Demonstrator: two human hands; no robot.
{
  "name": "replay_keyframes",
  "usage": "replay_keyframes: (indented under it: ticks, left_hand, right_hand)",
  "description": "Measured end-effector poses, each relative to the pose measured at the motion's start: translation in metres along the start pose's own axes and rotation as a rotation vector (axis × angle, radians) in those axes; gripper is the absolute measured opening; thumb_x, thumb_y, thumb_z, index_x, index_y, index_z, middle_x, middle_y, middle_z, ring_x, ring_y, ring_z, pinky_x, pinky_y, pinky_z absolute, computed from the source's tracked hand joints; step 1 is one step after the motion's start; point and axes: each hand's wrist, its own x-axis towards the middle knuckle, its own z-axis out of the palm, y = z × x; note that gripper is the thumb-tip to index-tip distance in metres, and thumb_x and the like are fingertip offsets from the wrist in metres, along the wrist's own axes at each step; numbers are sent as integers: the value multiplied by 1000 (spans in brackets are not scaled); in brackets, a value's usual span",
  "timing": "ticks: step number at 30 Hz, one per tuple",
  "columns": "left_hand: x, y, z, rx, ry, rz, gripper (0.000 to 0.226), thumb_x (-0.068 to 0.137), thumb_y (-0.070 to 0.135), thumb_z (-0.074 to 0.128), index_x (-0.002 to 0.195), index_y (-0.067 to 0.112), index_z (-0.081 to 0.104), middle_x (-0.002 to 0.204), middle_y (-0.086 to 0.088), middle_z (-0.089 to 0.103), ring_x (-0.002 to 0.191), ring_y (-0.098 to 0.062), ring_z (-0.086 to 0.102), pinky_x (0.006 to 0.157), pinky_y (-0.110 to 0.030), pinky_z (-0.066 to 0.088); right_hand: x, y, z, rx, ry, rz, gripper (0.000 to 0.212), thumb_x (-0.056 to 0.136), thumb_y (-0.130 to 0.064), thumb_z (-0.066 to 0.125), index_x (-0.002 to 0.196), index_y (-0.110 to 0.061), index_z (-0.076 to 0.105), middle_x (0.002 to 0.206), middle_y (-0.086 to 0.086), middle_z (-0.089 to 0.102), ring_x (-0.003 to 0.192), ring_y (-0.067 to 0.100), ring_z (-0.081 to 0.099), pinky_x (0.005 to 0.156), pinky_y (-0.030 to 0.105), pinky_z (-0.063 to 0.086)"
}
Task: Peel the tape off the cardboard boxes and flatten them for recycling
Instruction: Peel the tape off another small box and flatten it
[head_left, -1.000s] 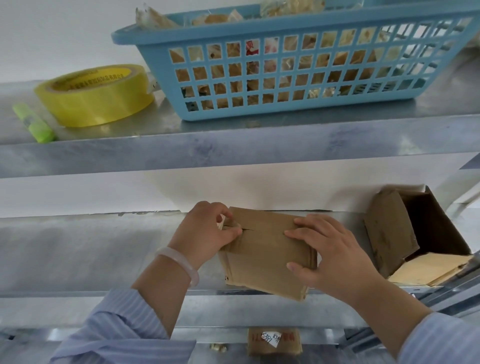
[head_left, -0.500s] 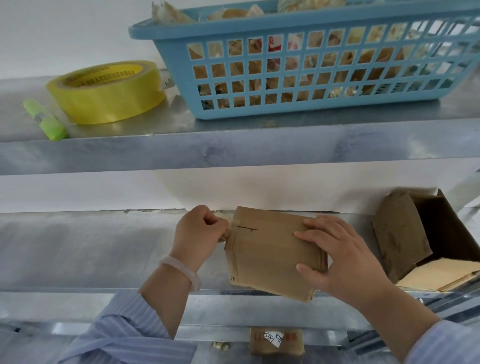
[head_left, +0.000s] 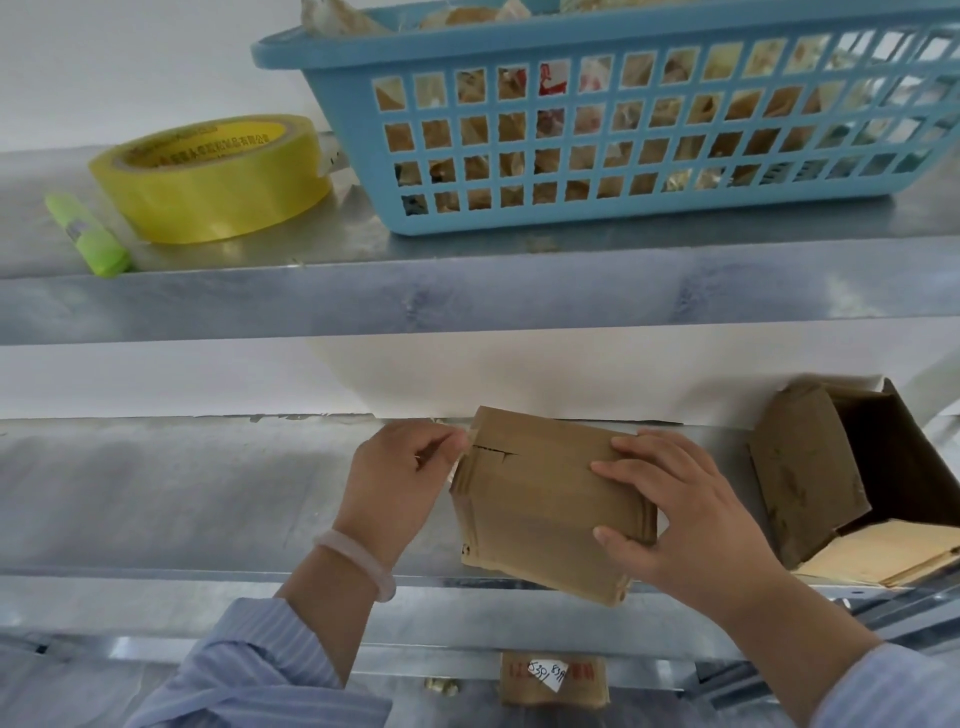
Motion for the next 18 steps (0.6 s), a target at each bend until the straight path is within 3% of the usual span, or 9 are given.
replay_keyframes:
  ticks: [2,5,7,9,12,15,18]
  left_hand:
    - [0,2,-2,-9,-43,-9,29,93,30,53,116,34,68,89,28,61,87,14,55,69,3,37]
    - [4,-1,-10,-41,-204,-93,42,93,17,51,129,38,58,103,31,59,87,16,56,70,1,41]
    - [7,-1,-17,-140,-241,-117,42,93,16,58,126,42,57,104,28,64,88,9,63,81,-9,48]
    - [9,1,-22,-174,-157,-124,34,87,21,68,108,46,60,97,24,69,84,5,66,79,-17,51]
    - [12,9,-20,16,-13,-43,17,77,33,77,84,39,63,81,25,67,75,11,62,62,-3,41]
    - [10,15,-7,156,6,118,10,78,34,77,84,31,70,81,21,63,74,2,61,65,-6,42]
    - [10,14,2,180,-24,168,15,87,37,65,89,25,74,86,17,62,81,-3,57,74,-18,46]
  right_hand:
    - [1,0,0,0,10,-13,54,60,-36,89,111,-23,73,124,-5,61,124,24,50,103,36,37]
    - [2,0,-1,-4,18,-28,53,60,-36,89,110,-22,73,122,-3,63,122,24,51,103,29,32]
    - [2,0,-1,1,18,-31,54,60,-36,89,109,-22,74,121,-2,63,121,24,51,102,31,33]
    - [1,1,-1,-3,21,-35,54,60,-36,90,109,-21,74,121,-2,63,121,25,52,102,32,34]
    - [0,2,0,-1,14,-33,54,61,-38,89,111,-23,73,123,-4,62,122,24,50,103,32,33]
    - [0,3,0,6,12,-26,54,61,-38,88,111,-23,73,123,-5,61,123,24,49,103,34,36]
    - [0,2,0,-6,5,-36,54,62,-39,88,111,-23,73,123,-5,62,122,23,50,103,32,34]
